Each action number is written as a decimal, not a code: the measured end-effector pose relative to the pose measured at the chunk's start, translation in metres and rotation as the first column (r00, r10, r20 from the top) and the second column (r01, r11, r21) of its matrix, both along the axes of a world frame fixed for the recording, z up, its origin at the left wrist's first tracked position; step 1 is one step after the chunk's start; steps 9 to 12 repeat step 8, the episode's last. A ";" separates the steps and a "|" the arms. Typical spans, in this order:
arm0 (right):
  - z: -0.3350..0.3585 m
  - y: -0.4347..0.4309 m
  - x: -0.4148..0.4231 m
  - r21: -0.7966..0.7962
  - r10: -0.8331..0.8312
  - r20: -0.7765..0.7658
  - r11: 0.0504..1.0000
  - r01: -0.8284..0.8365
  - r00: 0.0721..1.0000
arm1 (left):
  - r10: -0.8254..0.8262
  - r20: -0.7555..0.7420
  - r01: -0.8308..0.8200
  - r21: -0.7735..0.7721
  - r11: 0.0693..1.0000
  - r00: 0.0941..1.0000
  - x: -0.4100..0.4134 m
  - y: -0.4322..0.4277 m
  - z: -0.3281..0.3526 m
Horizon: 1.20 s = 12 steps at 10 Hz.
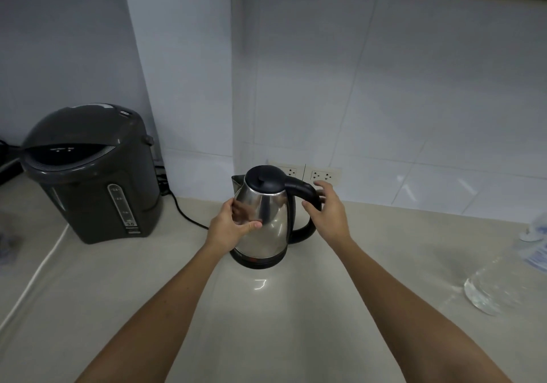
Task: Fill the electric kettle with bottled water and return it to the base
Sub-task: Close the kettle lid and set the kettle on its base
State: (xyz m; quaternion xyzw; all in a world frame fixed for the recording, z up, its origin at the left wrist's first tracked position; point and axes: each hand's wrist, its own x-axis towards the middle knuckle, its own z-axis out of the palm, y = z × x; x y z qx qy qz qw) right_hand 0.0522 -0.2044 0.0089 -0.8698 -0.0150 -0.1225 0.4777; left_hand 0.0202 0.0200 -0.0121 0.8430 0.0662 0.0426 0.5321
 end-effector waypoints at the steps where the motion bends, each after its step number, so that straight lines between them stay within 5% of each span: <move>1: 0.000 0.006 -0.009 -0.206 -0.139 0.145 0.964 0.167 0.980 | 0.001 0.001 -0.001 0.000 1.000 1.000 -0.002 -0.001 -0.001; 4: 0.011 0.022 -0.022 -0.429 -0.120 0.227 0.879 0.210 0.966 | -0.029 -0.031 0.029 0.014 0.999 0.999 0.000 0.002 0.001; 7: 0.028 0.024 -0.025 -0.746 0.060 0.210 0.655 0.120 0.976 | -0.054 -0.092 0.058 0.043 0.997 0.994 -0.003 -0.002 0.009; 8: 0.038 0.015 -0.027 -0.675 0.055 0.149 0.735 0.061 0.987 | -0.065 -0.050 0.069 0.090 0.994 0.997 -0.015 -0.010 0.030; 12: 0.038 0.015 -0.027 -0.675 0.055 0.149 0.735 0.061 0.987 | -0.065 -0.050 0.069 0.090 0.994 0.997 -0.015 -0.010 0.030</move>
